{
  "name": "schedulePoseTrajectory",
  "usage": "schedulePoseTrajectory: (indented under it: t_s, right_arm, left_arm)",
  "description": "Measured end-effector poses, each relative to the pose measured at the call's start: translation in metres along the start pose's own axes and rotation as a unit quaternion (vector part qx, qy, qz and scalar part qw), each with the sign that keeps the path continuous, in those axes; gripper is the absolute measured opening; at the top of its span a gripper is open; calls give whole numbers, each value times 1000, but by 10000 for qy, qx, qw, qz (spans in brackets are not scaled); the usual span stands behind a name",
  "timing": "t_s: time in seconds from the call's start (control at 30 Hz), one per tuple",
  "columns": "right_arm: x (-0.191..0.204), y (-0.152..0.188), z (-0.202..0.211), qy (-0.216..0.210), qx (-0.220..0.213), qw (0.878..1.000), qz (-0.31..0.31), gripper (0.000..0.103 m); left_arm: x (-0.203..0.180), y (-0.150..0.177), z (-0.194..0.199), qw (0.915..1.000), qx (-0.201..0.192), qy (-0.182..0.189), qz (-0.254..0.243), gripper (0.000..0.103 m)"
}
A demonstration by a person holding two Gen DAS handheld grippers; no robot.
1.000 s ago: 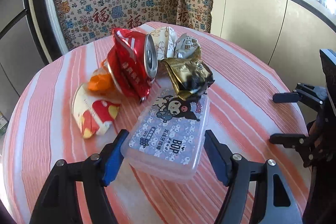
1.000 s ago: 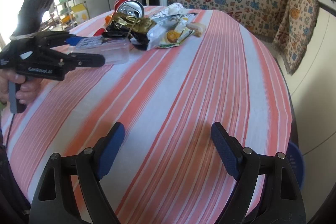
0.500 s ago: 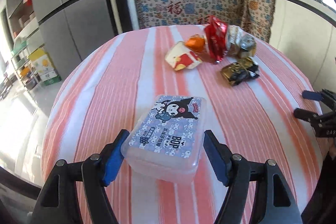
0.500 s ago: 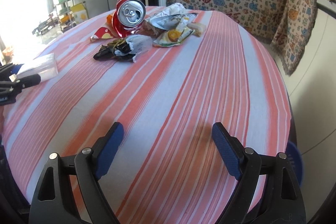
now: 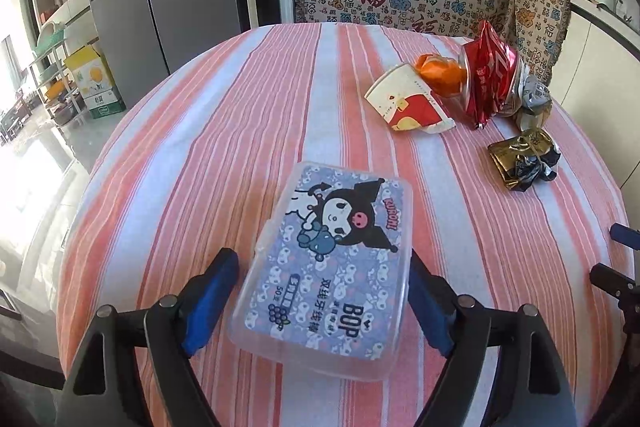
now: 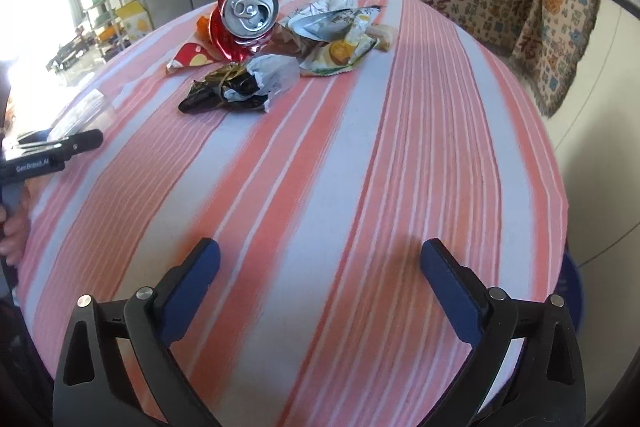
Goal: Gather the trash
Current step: 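Grasp the gold snack bag with the right tool while the left tool holds the box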
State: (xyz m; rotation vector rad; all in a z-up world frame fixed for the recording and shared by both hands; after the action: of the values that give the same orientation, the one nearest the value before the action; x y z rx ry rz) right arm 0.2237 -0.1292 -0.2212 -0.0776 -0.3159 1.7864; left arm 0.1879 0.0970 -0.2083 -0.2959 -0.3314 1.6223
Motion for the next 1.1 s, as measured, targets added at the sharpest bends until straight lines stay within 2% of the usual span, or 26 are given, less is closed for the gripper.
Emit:
schedulePoseTrajectory:
  t_s: [0.17, 0.3, 0.37, 0.47, 0.57, 0.7, 0.87, 1.0, 1.1]
  right_arm:
    - [17, -43, -11, -397, 70, 9965, -737, 101]
    - [20, -85, -26, -612, 19, 9860, -1549, 101]
    - [22, -100, -32, -530, 6, 9836, -1723, 102]
    - [25, -113, -41, 4, 59, 9891, -1470, 102]
    - [30, -106, -40, 358, 96, 9958, -833, 99]
    - [15, -74, -28, 400, 85, 9984, -383, 98]
    - [-16, -38, -15, 233, 73, 9993, -282, 98]
    - [-29, -27, -9, 184, 86, 9995, -229, 98]
    - [-34, -24, -4, 65, 128, 9988, -467, 98]
  left_arm:
    - [-1, 1, -1, 10000, -29, 11, 2, 84]
    - [0, 2, -1, 10000, -40, 15, 8, 84]
    - [0, 2, -1, 10000, -43, 13, 12, 84]
    - [0, 2, -1, 10000, -43, 14, 11, 84]
    - [1, 2, -1, 10000, -44, 17, 13, 84]
    - [0, 2, -1, 10000, -56, 15, 33, 84]
    - [0, 2, -1, 10000, -66, 8, 49, 84]
    - [1, 2, 0, 10000, -68, 6, 53, 84]
    - [1, 2, -1, 10000, -68, 12, 49, 84]
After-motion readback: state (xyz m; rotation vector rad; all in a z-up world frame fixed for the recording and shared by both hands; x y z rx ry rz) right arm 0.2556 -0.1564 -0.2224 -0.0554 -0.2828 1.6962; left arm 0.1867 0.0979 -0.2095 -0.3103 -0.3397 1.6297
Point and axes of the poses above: each gripper's, at about its wrist camera, not at the fingertips, and z roughly against the way its jaws point, x to its left, y to its underside, the point moved 6 cm from there along -z, roughly the way its jaws point, and after that the axes turned 15 degrees about x, right-handed, at the moved point
